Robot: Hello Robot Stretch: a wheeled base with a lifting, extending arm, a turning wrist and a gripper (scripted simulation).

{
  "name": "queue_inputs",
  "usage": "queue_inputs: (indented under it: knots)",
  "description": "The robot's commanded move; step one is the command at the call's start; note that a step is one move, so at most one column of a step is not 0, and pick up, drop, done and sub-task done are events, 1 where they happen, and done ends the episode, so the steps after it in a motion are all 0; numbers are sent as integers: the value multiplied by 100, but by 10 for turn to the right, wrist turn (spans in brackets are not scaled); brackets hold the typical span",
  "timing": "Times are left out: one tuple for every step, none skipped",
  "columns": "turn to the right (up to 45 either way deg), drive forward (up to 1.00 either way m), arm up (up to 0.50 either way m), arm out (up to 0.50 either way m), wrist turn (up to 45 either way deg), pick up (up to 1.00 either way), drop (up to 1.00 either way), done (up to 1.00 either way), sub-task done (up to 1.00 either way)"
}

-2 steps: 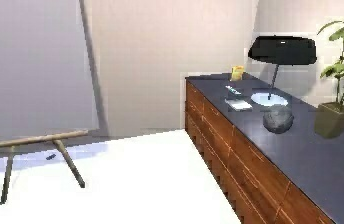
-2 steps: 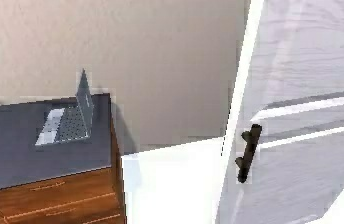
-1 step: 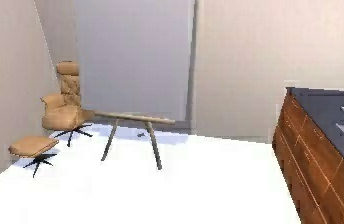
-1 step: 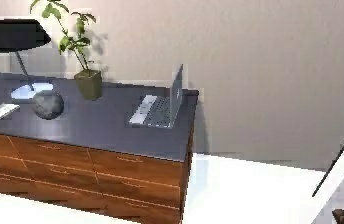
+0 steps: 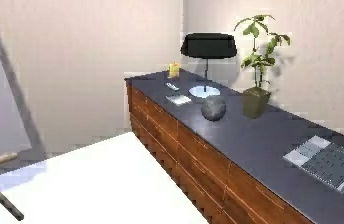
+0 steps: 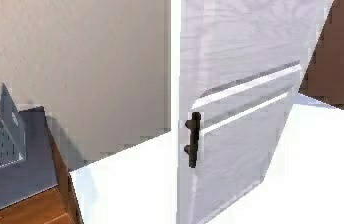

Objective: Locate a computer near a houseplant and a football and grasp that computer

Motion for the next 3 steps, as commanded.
queue_inputs:
  knots:
    - [450,0,0,0,0,0,0,0,0]
    - [210,0,0,0,0,0,0,0,0]
    - [0,65,0,0,0,0,0,0,0]
